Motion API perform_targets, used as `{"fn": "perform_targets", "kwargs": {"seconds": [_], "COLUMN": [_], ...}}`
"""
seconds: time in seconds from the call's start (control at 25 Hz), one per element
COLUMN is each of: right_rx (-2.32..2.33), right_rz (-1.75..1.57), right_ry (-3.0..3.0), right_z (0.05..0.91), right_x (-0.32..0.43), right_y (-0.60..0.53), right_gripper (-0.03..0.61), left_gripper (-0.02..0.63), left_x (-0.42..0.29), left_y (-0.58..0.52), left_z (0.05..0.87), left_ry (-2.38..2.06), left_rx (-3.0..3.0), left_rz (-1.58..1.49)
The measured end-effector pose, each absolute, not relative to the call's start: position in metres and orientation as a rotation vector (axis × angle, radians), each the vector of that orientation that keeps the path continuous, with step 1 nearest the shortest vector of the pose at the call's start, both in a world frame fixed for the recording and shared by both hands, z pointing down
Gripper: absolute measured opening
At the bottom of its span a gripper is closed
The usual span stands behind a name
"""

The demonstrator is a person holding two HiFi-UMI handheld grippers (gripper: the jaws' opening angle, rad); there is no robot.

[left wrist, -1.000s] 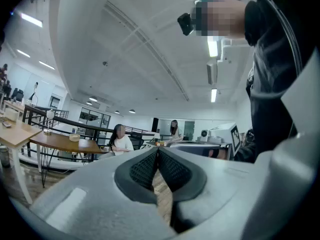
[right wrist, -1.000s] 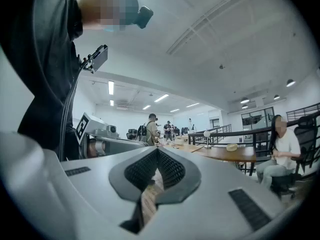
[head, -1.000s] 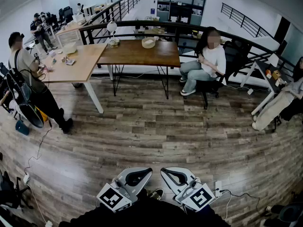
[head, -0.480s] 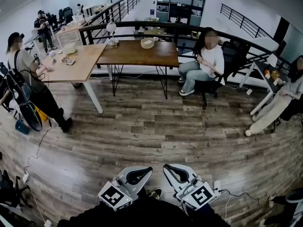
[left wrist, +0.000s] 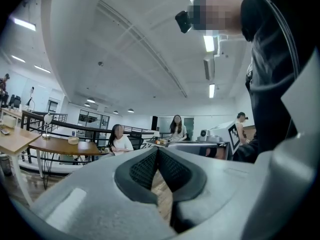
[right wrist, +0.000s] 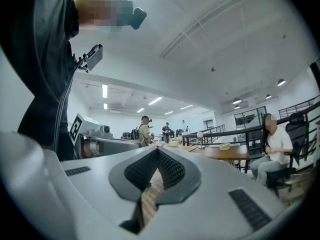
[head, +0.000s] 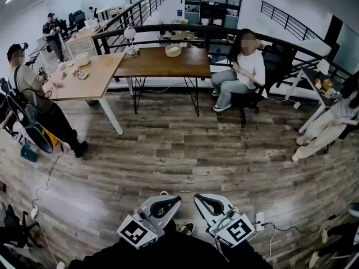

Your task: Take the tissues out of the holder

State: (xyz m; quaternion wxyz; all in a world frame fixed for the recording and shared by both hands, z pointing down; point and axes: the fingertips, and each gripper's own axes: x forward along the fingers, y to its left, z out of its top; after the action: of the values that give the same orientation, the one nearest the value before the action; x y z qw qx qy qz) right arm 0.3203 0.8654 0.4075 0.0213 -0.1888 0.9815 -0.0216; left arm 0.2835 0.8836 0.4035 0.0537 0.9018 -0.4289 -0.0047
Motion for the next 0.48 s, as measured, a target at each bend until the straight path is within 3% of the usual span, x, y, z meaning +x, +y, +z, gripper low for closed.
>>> {"fn": "perform_targets", "kwargs": {"seconds": [0.48], "right_rx": [-0.541], "right_rz": [-0.092], "right_ry": [3.069], "right_z": [0.416], "right_x": [0.297], "right_y": [0.813], "right_gripper": [0.003], "left_gripper": [0.009], "left_x": [0.268], "left_y": [0.827], "left_z": [0.406], "left_ry": [-1.264], "left_rx": [2.758], "left_rz": [-0.026]}}
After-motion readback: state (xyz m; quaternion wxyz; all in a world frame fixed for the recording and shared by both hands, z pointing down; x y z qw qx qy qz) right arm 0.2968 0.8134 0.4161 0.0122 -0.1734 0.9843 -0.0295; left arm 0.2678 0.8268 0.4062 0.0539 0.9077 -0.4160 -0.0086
